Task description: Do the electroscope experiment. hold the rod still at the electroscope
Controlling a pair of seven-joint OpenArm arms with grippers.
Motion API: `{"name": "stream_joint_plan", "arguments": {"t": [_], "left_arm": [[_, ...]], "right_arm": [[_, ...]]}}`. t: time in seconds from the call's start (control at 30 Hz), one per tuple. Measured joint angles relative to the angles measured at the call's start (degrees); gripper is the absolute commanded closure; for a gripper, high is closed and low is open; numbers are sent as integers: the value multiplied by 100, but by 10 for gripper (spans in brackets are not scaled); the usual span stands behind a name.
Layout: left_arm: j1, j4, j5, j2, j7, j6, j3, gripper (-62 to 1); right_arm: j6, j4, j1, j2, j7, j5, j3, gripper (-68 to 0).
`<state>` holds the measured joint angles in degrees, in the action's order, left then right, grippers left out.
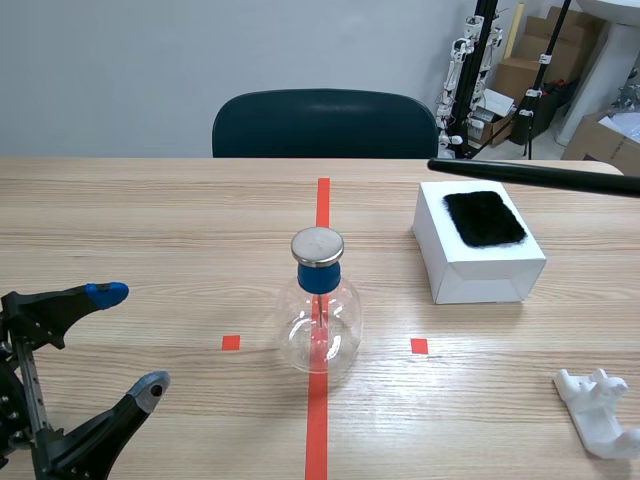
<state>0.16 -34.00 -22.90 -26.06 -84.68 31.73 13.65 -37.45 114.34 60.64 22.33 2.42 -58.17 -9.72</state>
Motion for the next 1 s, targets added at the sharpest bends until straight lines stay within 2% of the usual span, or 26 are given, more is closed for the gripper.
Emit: {"name": "stream_joint_plan", "arguments": {"t": [0.07,0.2,0.33,0.47,0.5,0.63,0.77,0.87,1.0], "left_arm": [[0,0,0,0,0,0,0,-623],[0,0,0,0,0,0,0,-623],[0,0,0,0,0,0,0,-623],[0,0,0,0,0,0,0,-623],[0,0,0,0,0,0,0,-623],[0,0,0,0,0,0,0,-623],[0,0,0,0,0,0,0,-623],[0,0,0,0,0,0,0,-623],[0,0,0,0,0,0,0,-623]], "right_arm": [[-111,-90,-2,122,2,136,-46,-6],[-107,-122,-94,393,243,227,-101,-6],[-63,-120,-529,531,317,136,-98,-6],[450,-116,-929,831,568,-151,155,-6],[507,-116,-1010,916,649,-219,291,-6],[540,-116,-1381,1185,990,-520,868,-6],[881,-125,-1766,1340,1165,-778,1300,-6],[907,-249,-1971,1340,1189,-1198,1526,-6],[942,-623,-2236,1338,1276,-1349,1784,-6]]}}
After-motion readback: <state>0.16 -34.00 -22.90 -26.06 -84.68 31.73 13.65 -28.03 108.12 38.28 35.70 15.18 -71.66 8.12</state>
